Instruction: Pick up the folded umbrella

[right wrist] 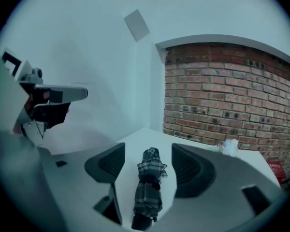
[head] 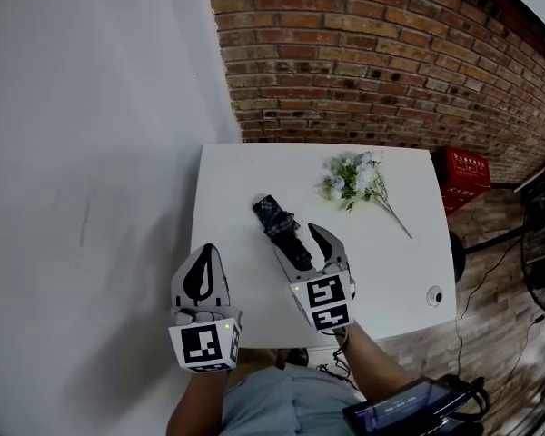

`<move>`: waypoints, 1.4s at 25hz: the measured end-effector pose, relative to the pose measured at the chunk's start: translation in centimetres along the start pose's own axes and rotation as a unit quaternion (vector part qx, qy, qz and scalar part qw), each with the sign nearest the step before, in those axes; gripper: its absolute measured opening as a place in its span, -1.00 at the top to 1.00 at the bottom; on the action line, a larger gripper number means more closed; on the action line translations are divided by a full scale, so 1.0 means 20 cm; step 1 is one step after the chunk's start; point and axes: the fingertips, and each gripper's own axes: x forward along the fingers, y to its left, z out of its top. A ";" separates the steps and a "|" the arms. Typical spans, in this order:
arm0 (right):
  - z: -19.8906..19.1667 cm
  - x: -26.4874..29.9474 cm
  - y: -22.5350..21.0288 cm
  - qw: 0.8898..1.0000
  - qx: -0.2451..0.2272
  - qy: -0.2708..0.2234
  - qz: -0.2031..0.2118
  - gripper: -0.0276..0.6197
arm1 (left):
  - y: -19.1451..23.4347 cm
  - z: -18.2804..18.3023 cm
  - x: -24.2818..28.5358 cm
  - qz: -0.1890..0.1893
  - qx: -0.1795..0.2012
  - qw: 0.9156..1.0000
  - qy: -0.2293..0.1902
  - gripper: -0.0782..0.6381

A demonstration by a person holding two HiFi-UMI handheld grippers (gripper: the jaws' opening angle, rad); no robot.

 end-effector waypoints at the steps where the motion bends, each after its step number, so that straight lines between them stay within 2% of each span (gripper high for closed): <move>1: -0.02 0.02 0.00 1.000 0.000 0.006 0.000 -0.02 | 0.01 -0.01 0.01 0.000 -0.001 1.000 0.001 0.76; 11: -0.23 0.19 0.01 0.998 0.004 0.064 0.004 -0.06 | 0.08 -0.07 0.06 0.001 -0.005 1.000 0.007 0.76; 16: -0.35 0.33 -0.06 0.996 0.006 0.089 -0.002 -0.07 | 0.10 -0.15 0.19 -0.003 -0.007 1.000 0.010 0.76; 31: -0.54 0.39 0.01 0.985 0.022 0.168 0.018 -0.17 | 0.14 -0.14 0.16 -0.001 -0.005 1.000 0.023 0.76; 35: -0.59 0.40 0.00 0.982 0.007 0.186 0.021 -0.18 | 0.14 -0.14 0.16 0.000 -0.006 1.000 0.025 0.76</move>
